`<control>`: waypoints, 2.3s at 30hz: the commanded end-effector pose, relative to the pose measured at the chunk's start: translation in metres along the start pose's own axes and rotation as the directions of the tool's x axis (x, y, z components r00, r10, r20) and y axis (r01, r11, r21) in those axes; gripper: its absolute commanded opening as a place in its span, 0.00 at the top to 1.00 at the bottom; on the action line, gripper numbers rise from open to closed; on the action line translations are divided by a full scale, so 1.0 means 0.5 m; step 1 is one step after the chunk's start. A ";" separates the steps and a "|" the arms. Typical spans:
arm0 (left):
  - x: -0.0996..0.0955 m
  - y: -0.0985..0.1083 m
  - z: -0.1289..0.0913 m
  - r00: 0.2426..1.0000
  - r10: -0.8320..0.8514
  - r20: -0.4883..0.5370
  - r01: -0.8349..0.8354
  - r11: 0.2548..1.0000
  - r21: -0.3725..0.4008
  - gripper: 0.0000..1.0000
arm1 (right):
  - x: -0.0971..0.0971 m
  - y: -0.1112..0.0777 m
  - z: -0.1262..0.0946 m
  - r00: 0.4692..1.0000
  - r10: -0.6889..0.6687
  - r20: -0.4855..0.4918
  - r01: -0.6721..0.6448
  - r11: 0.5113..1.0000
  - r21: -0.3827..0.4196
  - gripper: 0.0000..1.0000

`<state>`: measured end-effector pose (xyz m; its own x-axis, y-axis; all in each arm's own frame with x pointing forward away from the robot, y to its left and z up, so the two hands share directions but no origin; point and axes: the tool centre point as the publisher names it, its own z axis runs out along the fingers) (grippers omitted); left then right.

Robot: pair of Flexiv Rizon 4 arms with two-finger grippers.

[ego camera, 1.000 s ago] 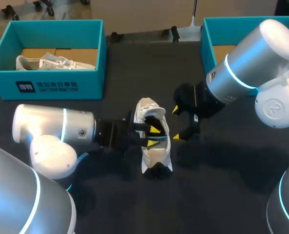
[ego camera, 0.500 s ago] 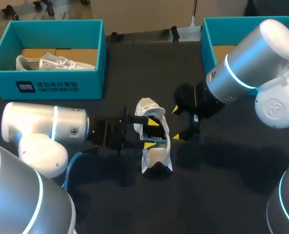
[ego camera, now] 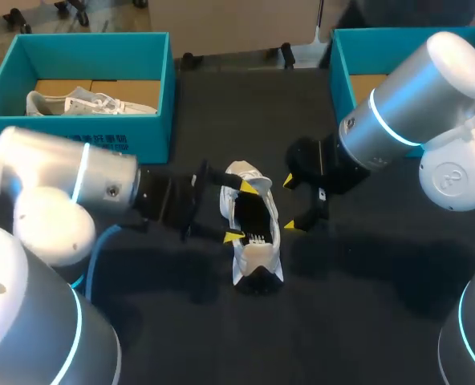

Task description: Take the shoe out of the shoebox, open the shoe tongue, remove and reinsert the insole, then place the shoe into the shoebox

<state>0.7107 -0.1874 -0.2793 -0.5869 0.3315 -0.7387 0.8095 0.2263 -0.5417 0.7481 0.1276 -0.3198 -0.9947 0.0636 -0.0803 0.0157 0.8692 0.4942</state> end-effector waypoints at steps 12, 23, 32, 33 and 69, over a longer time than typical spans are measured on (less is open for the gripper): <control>-0.054 0.018 -0.069 0.917 0.075 -0.393 -0.090 0.996 -0.020 0.04 | 0.002 0.002 0.002 1.000 0.001 0.003 -0.001 1.000 0.002 0.00; -0.070 0.026 -0.095 0.917 0.007 -0.398 -0.019 1.000 -0.025 0.00 | 0.002 0.002 0.002 1.000 0.001 0.003 -0.001 1.000 0.002 0.00; -0.072 0.009 -0.093 0.887 0.052 -0.459 -0.065 0.998 -0.013 0.00 | 0.000 -0.005 -0.007 1.000 0.006 -0.005 -0.006 1.000 -0.004 0.00; -0.078 0.001 -0.097 0.878 0.069 -0.473 -0.071 0.997 0.013 0.00 | -0.003 -0.012 -0.018 1.000 -0.008 -0.008 0.008 1.000 0.010 0.00; -0.113 0.007 -0.097 0.455 0.218 -0.864 -0.173 0.973 0.154 0.00 | -0.040 -0.142 -0.270 0.998 -0.008 -0.061 0.016 0.991 0.134 0.00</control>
<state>0.7461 -0.1593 -0.2213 -0.0959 0.9855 -0.1402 0.8869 0.0206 -0.4615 0.7548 -0.0012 -0.2360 -0.9993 0.0247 -0.0290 0.0121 0.9277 0.3732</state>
